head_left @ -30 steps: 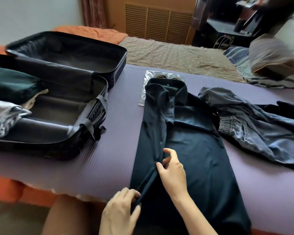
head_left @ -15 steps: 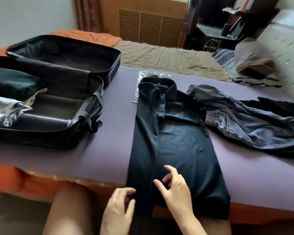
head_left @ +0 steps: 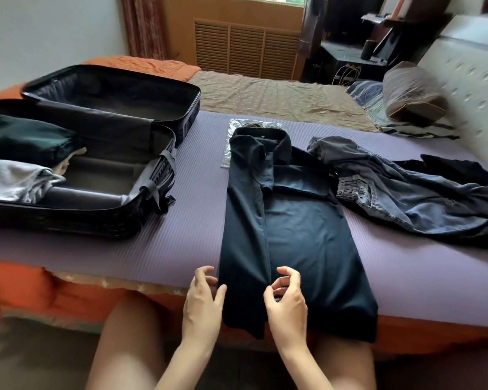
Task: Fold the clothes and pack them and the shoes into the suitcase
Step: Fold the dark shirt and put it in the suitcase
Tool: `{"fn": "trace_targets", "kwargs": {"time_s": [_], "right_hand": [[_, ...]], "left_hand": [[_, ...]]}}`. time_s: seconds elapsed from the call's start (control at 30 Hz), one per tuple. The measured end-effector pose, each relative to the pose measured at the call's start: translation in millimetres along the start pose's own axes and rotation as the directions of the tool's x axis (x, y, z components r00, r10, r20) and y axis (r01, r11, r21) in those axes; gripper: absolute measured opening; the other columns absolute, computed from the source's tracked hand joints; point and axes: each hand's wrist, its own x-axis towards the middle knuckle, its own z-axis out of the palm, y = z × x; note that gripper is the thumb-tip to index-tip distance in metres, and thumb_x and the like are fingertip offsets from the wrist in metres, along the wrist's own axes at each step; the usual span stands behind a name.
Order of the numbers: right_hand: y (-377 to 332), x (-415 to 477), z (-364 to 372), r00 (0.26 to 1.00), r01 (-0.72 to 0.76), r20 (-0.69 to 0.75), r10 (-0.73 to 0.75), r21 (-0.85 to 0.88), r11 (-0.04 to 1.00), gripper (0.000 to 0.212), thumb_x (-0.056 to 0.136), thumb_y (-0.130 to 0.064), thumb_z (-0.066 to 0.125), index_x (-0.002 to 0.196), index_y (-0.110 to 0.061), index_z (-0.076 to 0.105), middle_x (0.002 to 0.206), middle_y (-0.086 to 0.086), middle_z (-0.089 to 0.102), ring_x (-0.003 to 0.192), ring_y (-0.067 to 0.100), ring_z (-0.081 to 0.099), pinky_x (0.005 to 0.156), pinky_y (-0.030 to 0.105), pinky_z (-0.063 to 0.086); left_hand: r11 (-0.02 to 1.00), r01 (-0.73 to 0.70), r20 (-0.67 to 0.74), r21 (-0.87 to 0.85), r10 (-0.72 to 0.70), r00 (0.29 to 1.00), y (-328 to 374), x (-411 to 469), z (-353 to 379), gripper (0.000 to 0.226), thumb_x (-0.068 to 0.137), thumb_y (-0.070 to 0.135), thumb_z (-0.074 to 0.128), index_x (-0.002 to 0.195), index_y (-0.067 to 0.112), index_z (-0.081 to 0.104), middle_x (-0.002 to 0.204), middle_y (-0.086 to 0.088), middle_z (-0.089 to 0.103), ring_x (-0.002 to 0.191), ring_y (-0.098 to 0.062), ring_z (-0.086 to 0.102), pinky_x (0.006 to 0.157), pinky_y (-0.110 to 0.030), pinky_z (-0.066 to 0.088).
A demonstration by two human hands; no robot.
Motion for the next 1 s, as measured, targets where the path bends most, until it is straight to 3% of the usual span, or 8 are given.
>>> {"fn": "trace_targets", "kwargs": {"time_s": [0.1, 0.2, 0.37, 0.47, 0.67, 0.8, 0.93, 1.0], "right_hand": [[1.0, -2.0, -2.6, 0.998, -0.037, 0.051, 0.032, 0.087, 0.996, 0.04, 0.081, -0.009, 0.067, 0.108, -0.029, 0.046, 0.083, -0.005, 0.054, 0.071, 0.009, 0.059, 0.072, 0.031, 0.052], [-1.1, -0.8, -2.9, 0.992, -0.005, 0.124, 0.013, -0.065, 0.998, 0.048, 0.079, -0.025, 0.074, 0.117, -0.029, 0.045, 0.093, -0.01, 0.054, 0.067, 0.005, 0.058, 0.072, 0.028, 0.05], [-11.0, 6.3, -2.0, 0.99, -0.02, 0.133, 0.044, -0.175, 0.984, 0.045, 0.083, -0.019, 0.066, 0.124, -0.021, 0.046, 0.081, -0.013, 0.059, 0.079, 0.015, 0.062, 0.075, 0.029, 0.043], [-13.7, 3.4, -4.5, 0.994, -0.032, 0.096, 0.041, -0.096, 0.995, 0.034, 0.084, -0.014, 0.062, 0.114, -0.02, 0.047, 0.078, -0.012, 0.055, 0.07, 0.008, 0.055, 0.068, 0.024, 0.035], [-9.0, 13.1, -8.9, 0.992, -0.094, 0.096, 0.081, 0.141, 0.985, 0.032, 0.077, 0.004, 0.065, 0.1, -0.015, 0.052, 0.068, -0.002, 0.049, 0.067, 0.006, 0.051, 0.065, 0.013, 0.039], [-1.2, 11.3, -7.3, 0.995, 0.023, 0.094, -0.024, 0.017, 1.0, 0.034, 0.08, 0.002, 0.064, 0.105, -0.018, 0.053, 0.072, -0.004, 0.05, 0.069, 0.009, 0.051, 0.068, 0.011, 0.039], [6.5, 3.1, -2.5, 0.979, 0.192, 0.092, -0.184, -0.093, 0.977, 0.032, 0.082, 0.006, 0.06, 0.106, -0.015, 0.055, 0.09, -0.009, 0.047, 0.085, -0.006, 0.049, 0.073, 0.006, 0.036], [9.4, -1.1, 0.3, 0.972, 0.23, 0.087, -0.219, -0.15, 0.962, 0.032, 0.08, 0.006, 0.061, 0.105, -0.014, 0.056, 0.093, -0.008, 0.048, 0.085, -0.004, 0.051, 0.074, 0.01, 0.038]], "left_hand": [[0.997, 0.058, -0.011, -0.06, -0.058, 0.998, 3.3, 3.4, 3.5, 0.035, 0.085, 0.012, 0.066, 0.115, 0.014, 0.046, 0.1, 0.0, 0.053, 0.09, -0.015, 0.055, 0.086, -0.029, 0.045], [0.997, 0.072, -0.005, -0.043, -0.072, 0.997, 5.3, 8.8, 4.0, 0.032, 0.086, 0.009, 0.064, 0.113, 0.012, 0.047, 0.099, -0.003, 0.051, 0.077, -0.007, 0.052, 0.078, -0.024, 0.041], [0.998, 0.048, -0.014, -0.032, -0.049, 0.999, 5.9, 15.4, 2.1, 0.03, 0.084, 0.005, 0.065, 0.109, 0.012, 0.05, 0.082, 0.001, 0.059, 0.083, -0.017, 0.055, 0.081, -0.033, 0.046], [0.99, 0.043, -0.021, -0.135, -0.046, 0.999, 7.0, 12.4, 0.1, 0.037, 0.085, 0.005, 0.063, 0.114, 0.017, 0.043, 0.08, 0.003, 0.059, 0.084, -0.018, 0.057, 0.08, -0.03, 0.043], [0.956, 0.095, 0.016, -0.276, -0.095, 0.995, 2.5, 13.3, -3.5, 0.031, 0.086, 0.007, 0.062, 0.111, 0.02, 0.048, 0.087, 0.003, 0.06, 0.088, -0.015, 0.056, 0.085, -0.034, 0.045], [0.958, 0.093, -0.001, -0.272, -0.097, 0.995, -2.0, 13.6, -2.5, 0.032, 0.085, 0.005, 0.064, 0.11, 0.02, 0.052, 0.088, 0.002, 0.06, 0.086, -0.014, 0.057, 0.084, -0.035, 0.048], [0.968, 0.051, -0.065, -0.245, -0.069, 0.996, -6.1, 11.9, -0.3, 0.031, 0.082, 0.003, 0.066, 0.104, 0.022, 0.055, 0.087, -0.002, 0.06, 0.083, -0.01, 0.057, 0.08, -0.029, 0.046], [0.976, 0.021, -0.085, -0.219, -0.04, 0.996, -8.8, 10.7, 0.8, 0.031, 0.081, 0.002, 0.068, 0.103, 0.021, 0.057, 0.087, -0.001, 0.058, 0.081, -0.01, 0.058, 0.077, -0.021, 0.045]]}}
